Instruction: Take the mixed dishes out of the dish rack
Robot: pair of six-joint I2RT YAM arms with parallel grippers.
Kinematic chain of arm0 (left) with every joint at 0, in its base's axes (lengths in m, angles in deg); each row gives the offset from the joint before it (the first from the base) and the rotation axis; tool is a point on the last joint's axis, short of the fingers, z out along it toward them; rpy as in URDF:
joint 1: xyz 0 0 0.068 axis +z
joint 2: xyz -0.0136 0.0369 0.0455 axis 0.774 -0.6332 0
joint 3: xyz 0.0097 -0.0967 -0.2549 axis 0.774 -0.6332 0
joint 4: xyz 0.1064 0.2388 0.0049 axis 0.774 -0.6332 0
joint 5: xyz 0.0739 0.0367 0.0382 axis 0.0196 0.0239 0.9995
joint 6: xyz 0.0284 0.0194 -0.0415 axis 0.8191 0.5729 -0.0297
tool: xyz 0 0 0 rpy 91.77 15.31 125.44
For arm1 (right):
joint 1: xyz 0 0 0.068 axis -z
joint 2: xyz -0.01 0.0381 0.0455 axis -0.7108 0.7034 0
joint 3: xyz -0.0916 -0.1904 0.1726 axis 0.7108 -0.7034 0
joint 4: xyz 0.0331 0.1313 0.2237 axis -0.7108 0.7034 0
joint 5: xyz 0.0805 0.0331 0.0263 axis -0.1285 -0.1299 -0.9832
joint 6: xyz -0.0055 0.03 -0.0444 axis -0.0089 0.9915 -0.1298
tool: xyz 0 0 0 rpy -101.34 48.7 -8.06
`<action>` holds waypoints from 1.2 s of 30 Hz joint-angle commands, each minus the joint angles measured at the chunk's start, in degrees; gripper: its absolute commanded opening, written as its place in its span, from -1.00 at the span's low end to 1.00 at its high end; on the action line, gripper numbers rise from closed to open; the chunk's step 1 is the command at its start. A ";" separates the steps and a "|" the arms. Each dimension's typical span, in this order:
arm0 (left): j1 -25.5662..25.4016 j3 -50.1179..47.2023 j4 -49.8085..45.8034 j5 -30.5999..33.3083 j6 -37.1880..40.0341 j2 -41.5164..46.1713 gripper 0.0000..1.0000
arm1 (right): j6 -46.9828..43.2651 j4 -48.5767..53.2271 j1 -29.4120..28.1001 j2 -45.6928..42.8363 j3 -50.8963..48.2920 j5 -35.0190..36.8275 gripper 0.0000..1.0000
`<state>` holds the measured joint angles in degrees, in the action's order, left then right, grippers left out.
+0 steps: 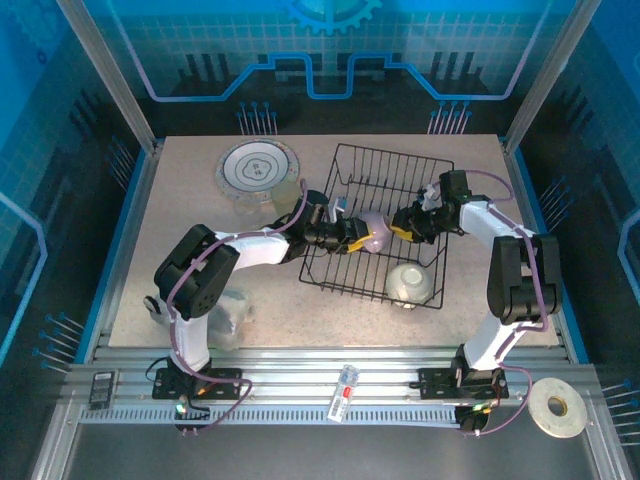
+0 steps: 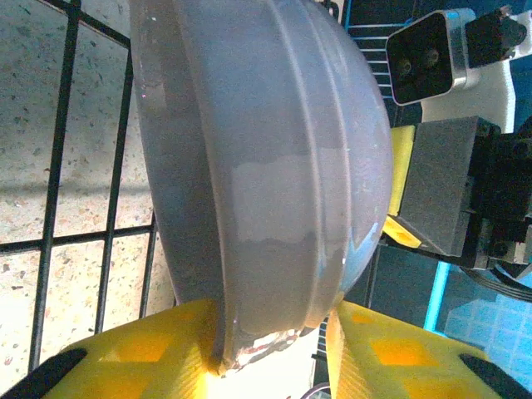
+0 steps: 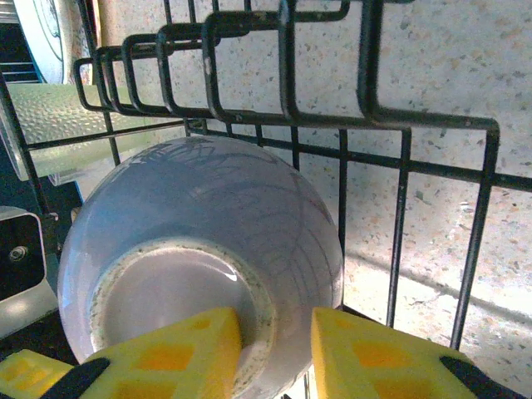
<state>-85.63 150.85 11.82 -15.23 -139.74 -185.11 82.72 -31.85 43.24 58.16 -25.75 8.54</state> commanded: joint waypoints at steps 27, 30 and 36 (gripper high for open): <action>0.03 2.19 5.15 -1.29 -1.84 -1.87 0.21 | 0.25 4.80 -2.06 1.20 -5.47 -1.66 -0.37; -0.04 2.12 5.67 -1.43 -2.17 -2.09 0.08 | 0.37 4.62 -2.04 1.11 -5.45 -1.87 -0.37; -0.07 1.52 5.78 -1.91 -2.26 -2.14 -0.22 | 0.37 4.63 -2.02 1.80 -4.84 -2.11 -0.37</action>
<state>-85.26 151.59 16.98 -15.45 -141.10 -186.55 82.24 -30.80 42.69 58.51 -29.11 6.42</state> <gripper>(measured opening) 0.402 0.317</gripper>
